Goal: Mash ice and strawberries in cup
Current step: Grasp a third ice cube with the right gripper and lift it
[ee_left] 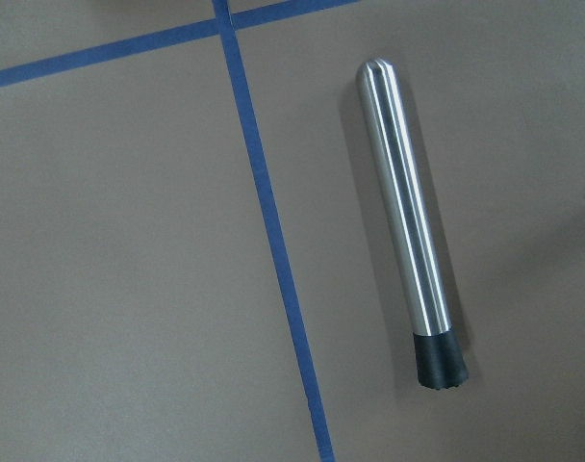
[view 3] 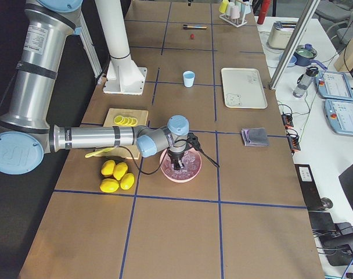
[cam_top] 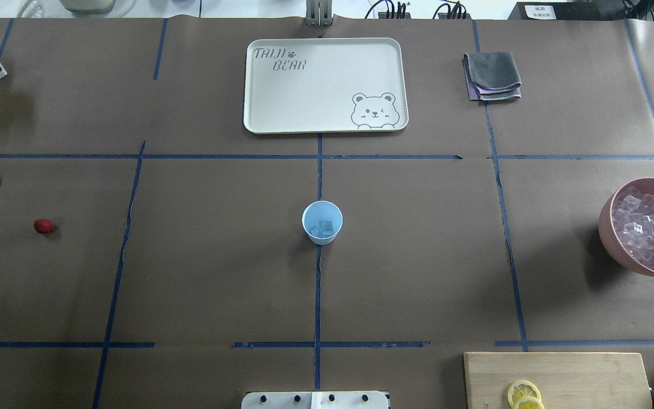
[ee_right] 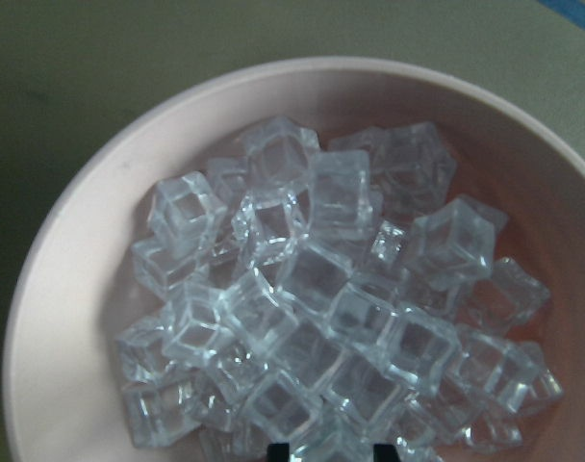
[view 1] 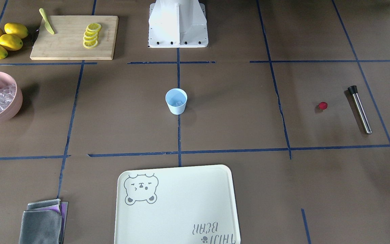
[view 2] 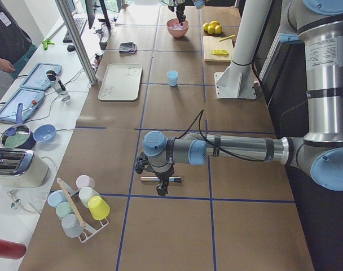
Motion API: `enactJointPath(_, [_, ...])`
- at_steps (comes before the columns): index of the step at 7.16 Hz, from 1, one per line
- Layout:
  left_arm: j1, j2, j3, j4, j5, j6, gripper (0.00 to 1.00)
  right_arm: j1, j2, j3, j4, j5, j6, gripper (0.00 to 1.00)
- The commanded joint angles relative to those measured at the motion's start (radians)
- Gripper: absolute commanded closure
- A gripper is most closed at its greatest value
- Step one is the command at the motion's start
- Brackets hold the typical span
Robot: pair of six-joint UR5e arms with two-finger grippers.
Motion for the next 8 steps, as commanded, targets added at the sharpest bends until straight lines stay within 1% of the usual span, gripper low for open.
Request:
enactJointPath(1, [0.0, -0.001, -0.003, 0.002, 0.0, 0.0, 0.0, 0.033, 0.006, 0.054, -0.012, 0.0, 0.0, 0.99])
enactJointPath(2, [0.0, -0.001, -0.005, 0.002, 0.0, 0.0, 0.0, 0.074, 0.034, 0.092, -0.078, 0.003, 0.011, 1.0])
enactJointPath(3, [0.0, -0.001, -0.011, 0.003, 0.0, 0.0, 0.0, 0.085, 0.136, 0.115, -0.204, 0.002, 0.014, 1.0])
enactJointPath(4, [0.0, -0.001, -0.014, 0.005, 0.0, 0.0, 0.0, 0.086, 0.275, 0.116, -0.348, 0.004, 0.029, 1.0])
enactJointPath(5, [0.0, -0.001, -0.012, 0.005, 0.0, 0.0, 0.0, 0.076, 0.414, 0.114, -0.477, 0.004, 0.098, 1.0])
enactJointPath(6, [0.0, -0.001, -0.011, 0.003, 0.0, 0.0, 0.0, 0.026, 0.551, 0.114, -0.576, 0.0, 0.229, 1.0])
enactJointPath(7, [0.0, -0.001, -0.014, 0.002, 0.0, 0.0, 0.0, -0.05, 0.628, 0.112, -0.586, -0.024, 0.354, 1.0])
enactJointPath(8, [0.0, -0.001, -0.017, 0.002, -0.001, 0.0, 0.0, -0.165, 0.716, 0.105, -0.586, -0.097, 0.545, 1.0])
